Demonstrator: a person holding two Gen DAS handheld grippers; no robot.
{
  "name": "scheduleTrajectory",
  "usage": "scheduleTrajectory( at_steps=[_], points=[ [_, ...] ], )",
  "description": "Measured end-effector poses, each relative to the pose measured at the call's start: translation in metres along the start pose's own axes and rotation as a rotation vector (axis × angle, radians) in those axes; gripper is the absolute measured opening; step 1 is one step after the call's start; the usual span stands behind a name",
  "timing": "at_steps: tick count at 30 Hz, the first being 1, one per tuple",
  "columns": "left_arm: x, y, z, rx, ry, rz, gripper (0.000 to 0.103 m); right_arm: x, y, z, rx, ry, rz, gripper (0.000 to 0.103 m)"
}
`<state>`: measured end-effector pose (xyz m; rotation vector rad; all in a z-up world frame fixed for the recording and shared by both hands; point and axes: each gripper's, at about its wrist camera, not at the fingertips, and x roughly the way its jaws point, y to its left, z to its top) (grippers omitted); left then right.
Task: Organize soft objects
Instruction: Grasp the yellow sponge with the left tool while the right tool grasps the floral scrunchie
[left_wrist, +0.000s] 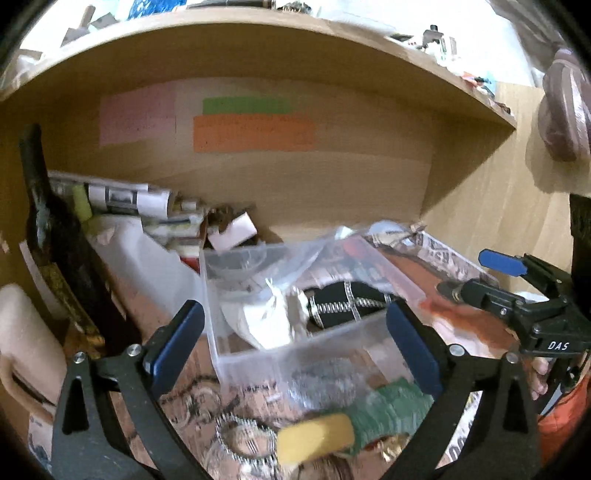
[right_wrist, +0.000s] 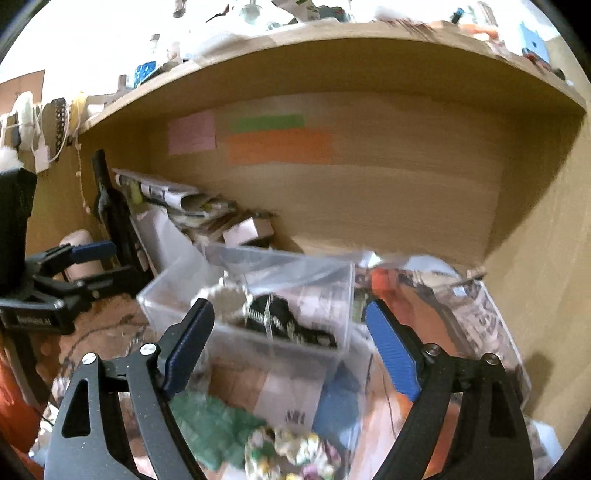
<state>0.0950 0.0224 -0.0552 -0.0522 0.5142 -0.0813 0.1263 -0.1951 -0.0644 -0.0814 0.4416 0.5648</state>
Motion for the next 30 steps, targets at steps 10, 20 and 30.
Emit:
scheduleTrajectory(
  at_steps=[10,20,30],
  points=[
    [0.013,0.005,-0.048,-0.053,0.148,-0.011,0.101,0.003,-0.001,-0.053,-0.001,0.144,-0.021,0.083],
    [0.027,0.004,-0.082,-0.092,0.222,-0.017,0.101,0.015,-0.019,-0.098,0.133,0.272,-0.014,0.083],
    [0.033,0.002,-0.092,-0.083,0.261,-0.054,0.072,0.013,-0.021,-0.113,0.133,0.289,-0.048,0.068]
  ],
)
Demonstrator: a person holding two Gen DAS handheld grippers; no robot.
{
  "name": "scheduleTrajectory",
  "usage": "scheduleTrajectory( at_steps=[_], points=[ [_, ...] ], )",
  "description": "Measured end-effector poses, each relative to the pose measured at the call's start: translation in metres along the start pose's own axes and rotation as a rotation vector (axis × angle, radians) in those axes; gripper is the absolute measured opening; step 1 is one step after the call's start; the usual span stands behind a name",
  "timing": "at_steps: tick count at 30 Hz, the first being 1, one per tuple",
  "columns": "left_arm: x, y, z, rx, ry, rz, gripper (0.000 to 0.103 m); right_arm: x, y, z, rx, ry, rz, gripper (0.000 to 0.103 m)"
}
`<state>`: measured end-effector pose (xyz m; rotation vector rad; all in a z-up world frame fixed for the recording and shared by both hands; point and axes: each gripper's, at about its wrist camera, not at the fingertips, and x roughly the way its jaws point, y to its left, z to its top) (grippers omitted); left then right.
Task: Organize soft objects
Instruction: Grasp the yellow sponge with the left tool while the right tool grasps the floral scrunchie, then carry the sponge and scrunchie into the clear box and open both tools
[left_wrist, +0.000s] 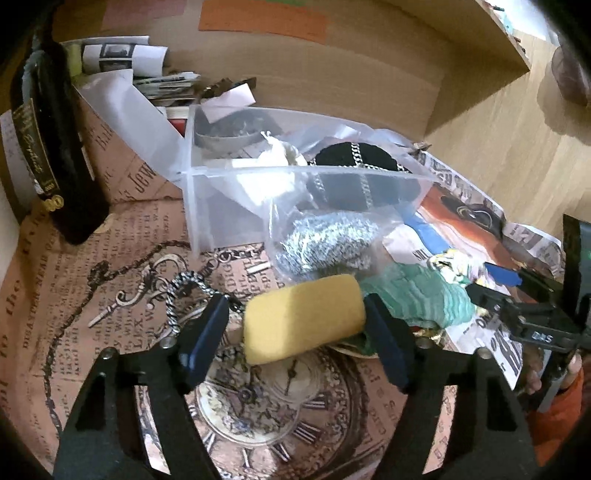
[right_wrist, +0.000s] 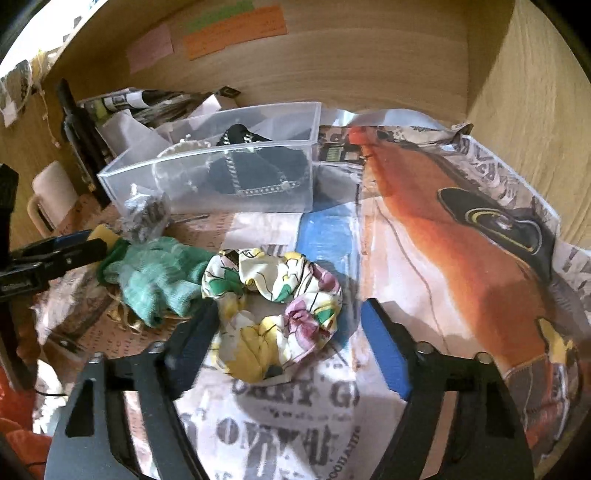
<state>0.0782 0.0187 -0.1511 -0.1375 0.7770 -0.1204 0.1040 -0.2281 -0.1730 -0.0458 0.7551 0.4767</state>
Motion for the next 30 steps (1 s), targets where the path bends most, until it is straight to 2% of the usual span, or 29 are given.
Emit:
scheduleTrajectory(
  at_steps=[3,6,8,11,14,23,30],
  points=[
    [-0.001,-0.001,-0.001,0.002,0.004,-0.011,0.063,0.002,-0.002,0.000,-0.016,-0.004,-0.028,0.055],
    [-0.002,-0.001,-0.001,-0.003,0.000,-0.012,0.061,0.004,-0.005,0.002,-0.014,-0.006,-0.031,0.040],
    [-0.003,-0.001,-0.001,-0.005,-0.004,-0.015,0.060,0.004,-0.008,0.003,0.000,-0.008,-0.018,0.025],
    [-0.011,-0.003,0.003,-0.003,-0.029,-0.017,0.060,0.004,-0.014,0.005,0.032,-0.015,0.001,0.017],
    [-0.020,-0.005,0.008,0.012,-0.064,-0.014,0.060,0.001,-0.017,0.008,0.048,-0.033,0.007,0.013],
    [-0.045,-0.012,0.037,0.038,-0.202,0.030,0.060,-0.024,-0.002,0.033,-0.004,-0.148,0.028,0.013],
    [-0.055,-0.011,0.061,0.029,-0.277,0.063,0.060,-0.036,0.016,0.062,-0.041,-0.246,0.094,0.013]
  ],
)
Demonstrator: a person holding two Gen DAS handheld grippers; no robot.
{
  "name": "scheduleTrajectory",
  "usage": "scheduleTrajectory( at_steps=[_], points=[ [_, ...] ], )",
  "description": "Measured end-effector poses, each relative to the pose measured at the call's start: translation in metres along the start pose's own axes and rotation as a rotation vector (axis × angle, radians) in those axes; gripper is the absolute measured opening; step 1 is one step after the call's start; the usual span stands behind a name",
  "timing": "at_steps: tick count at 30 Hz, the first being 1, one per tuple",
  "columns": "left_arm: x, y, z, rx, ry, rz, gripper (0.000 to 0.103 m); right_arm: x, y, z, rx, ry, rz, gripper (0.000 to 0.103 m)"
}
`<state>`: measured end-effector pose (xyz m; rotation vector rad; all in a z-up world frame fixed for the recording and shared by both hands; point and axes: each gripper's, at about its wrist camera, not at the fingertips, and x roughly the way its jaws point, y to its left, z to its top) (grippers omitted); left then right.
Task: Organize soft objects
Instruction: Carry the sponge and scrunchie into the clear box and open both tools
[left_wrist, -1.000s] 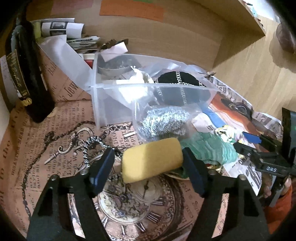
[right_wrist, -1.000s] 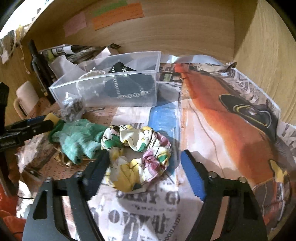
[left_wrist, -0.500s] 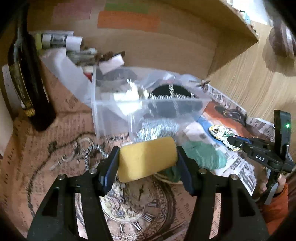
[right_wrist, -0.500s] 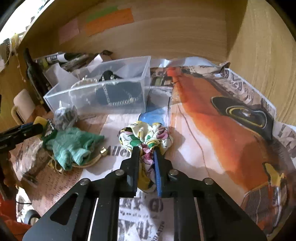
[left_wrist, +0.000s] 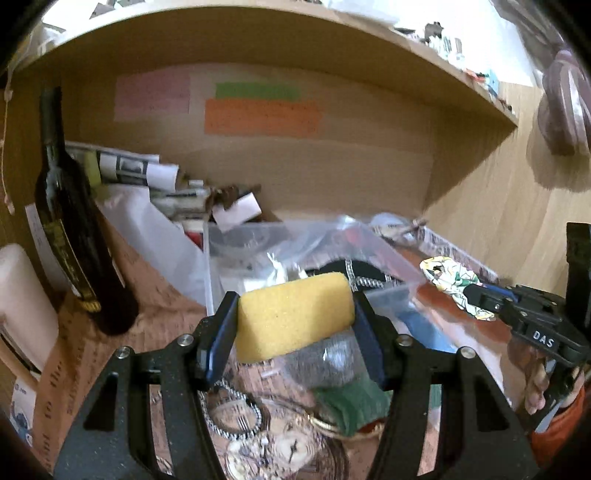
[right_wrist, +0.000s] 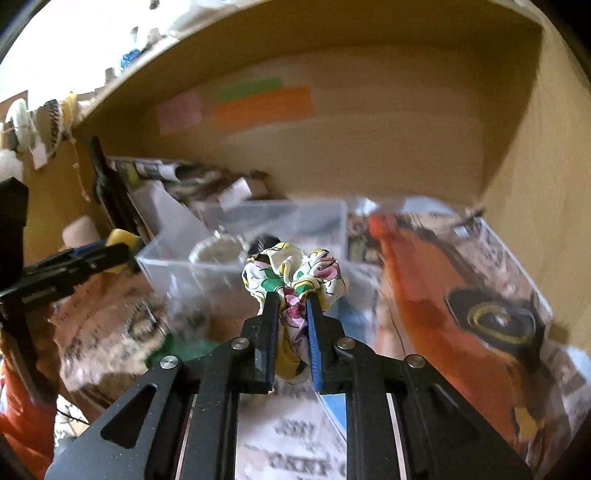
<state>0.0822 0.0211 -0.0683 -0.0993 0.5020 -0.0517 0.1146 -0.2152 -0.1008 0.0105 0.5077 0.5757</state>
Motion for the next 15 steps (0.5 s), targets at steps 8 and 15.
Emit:
scheduleTrajectory(
  at_steps=[8,15],
  points=[
    [0.007,0.002,0.028,0.004,-0.056,0.034,0.060,0.011,0.025,0.034,-0.062,-0.094,0.040,0.013],
    [0.034,0.014,0.046,-0.038,-0.025,0.056,0.060,0.042,0.030,0.055,-0.086,-0.075,0.078,0.013]
  ],
)
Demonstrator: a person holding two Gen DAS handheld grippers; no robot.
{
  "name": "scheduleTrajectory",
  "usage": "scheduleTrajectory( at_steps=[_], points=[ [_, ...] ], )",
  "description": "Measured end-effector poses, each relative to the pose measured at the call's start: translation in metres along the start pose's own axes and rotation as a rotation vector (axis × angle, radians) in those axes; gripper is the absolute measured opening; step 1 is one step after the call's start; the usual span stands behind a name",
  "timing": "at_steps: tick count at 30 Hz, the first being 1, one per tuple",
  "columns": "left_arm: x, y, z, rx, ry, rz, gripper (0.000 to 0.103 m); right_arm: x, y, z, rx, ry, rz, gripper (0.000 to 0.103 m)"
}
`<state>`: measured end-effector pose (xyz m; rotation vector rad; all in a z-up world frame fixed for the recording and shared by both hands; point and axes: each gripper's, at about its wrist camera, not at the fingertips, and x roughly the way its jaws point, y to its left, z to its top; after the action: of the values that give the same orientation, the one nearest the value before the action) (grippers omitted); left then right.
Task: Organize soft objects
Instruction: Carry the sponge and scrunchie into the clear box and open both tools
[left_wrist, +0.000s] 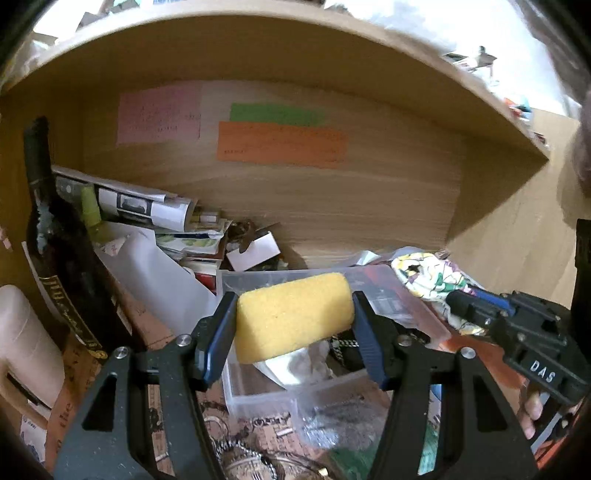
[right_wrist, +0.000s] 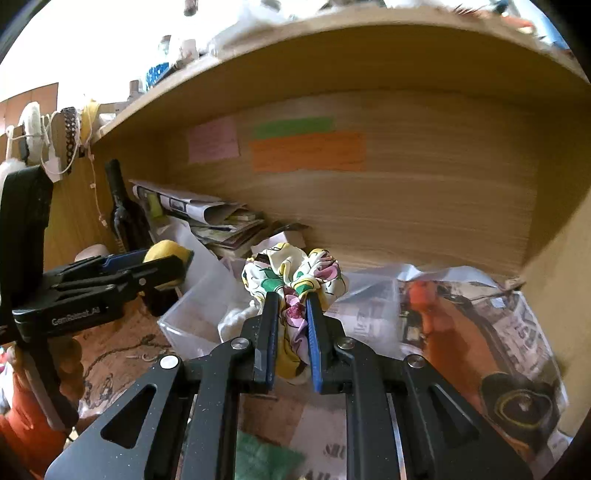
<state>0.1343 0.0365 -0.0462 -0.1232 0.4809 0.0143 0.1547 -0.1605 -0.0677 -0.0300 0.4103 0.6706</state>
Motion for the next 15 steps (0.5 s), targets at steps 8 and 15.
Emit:
scheduleTrajectory(
  at_steps=[8,15],
  points=[
    [0.051,0.010,-0.001,-0.011,0.106,0.029,0.060,0.047,0.003,0.000,-0.008,0.100,0.023,0.013],
    [0.084,0.012,-0.009,-0.007,0.183,0.034,0.060,0.078,0.006,-0.008,-0.033,0.191,0.018,0.013]
  ],
)
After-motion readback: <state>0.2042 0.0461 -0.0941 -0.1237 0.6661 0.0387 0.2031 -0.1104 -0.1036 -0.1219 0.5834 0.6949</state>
